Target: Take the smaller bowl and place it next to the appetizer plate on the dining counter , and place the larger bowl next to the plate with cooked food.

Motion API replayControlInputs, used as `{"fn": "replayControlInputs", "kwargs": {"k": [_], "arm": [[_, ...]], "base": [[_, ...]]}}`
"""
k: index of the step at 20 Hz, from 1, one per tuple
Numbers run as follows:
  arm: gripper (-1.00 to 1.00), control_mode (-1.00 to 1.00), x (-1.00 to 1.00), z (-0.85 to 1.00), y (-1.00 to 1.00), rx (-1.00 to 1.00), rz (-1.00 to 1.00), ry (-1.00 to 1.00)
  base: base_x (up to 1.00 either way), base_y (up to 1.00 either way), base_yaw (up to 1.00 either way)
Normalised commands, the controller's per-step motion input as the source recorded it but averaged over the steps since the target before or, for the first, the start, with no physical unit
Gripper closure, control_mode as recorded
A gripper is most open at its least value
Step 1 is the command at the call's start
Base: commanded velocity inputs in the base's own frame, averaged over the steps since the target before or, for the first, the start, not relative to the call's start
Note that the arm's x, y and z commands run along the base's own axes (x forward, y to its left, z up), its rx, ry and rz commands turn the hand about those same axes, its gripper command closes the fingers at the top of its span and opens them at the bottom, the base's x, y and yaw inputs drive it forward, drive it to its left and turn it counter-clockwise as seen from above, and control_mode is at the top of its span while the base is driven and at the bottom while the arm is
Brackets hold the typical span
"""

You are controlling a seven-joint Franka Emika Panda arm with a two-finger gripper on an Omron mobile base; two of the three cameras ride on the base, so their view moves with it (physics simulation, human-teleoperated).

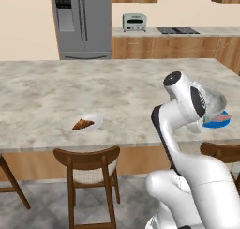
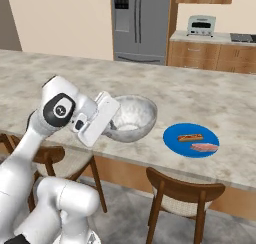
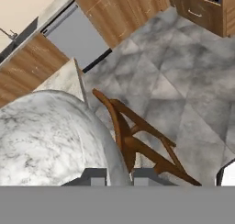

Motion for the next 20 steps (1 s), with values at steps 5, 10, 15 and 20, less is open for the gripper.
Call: {"fn": "replayControlInputs", "kwargs": {"k": [5,10,15,20], "arm": [[1.00,-1.00,0.39,-0.37,-0.34,-0.01,0.00,0.16],[1.00,-1.00,0.85,-0.36,-0.11,-0.05,0.00,0.01],[1.00,-1.00,0.78,-0.42,-0.03,-0.03,0.00,0.06],[1.00,-1.00,0.52,-0.43,-0.33,0.00,0.00,0.04]], "base": [[0.00,0.00,0.00],[0.00,0.00,0.00],[0.00,0.00,0.00],[0.00,0.00,0.00]]}}
